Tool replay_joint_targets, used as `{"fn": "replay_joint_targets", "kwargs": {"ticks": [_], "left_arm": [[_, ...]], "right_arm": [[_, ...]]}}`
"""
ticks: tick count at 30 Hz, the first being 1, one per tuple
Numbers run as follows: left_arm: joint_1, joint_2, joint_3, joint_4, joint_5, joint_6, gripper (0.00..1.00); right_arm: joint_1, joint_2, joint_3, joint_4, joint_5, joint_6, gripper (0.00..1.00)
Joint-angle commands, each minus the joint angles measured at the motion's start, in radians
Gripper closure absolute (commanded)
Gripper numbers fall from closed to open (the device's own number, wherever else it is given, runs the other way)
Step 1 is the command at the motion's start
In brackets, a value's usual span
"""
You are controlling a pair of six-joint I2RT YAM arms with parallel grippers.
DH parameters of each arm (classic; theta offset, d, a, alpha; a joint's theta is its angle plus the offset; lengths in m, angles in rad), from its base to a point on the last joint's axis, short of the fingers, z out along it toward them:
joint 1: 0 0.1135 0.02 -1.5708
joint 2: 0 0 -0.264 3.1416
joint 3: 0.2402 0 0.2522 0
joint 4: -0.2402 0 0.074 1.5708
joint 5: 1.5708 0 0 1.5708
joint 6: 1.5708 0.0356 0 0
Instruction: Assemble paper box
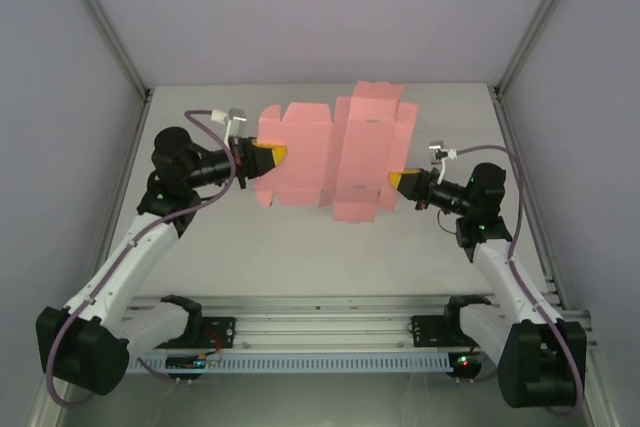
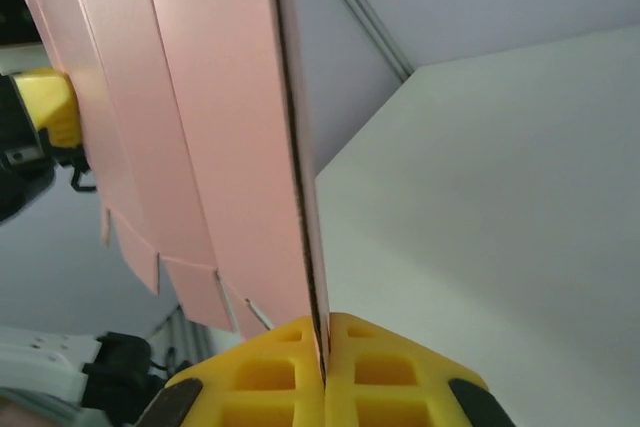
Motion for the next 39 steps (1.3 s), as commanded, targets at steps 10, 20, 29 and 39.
{"fn": "replay_joint_targets", "kwargs": {"ticks": [10,20,29,39], "left_arm": [[-0.002,-0.038,-0.131,-0.406,-0.552,0.079,0.01],[0.0,-0.025,-0.097,-0.762,-1.001,0.031,0.01],[0.003,-0.034,-0.099,-0.711,-0.945,0.036,0.0],[0.019,-0.066,-0.101,-0.682,-0.911,0.031,0.0]], "right_arm": [[0.137,0.125,0.055,-0.357,0.199,-0.277,1.0],[0.266,0.448,0.287,-0.727,0.566,-0.56,1.0],[0.448,0.59,0.545,-0.831,1.099,-0.958,1.0],[0.642,0.709,0.549,-0.483,1.474,-1.433,1.0]]}}
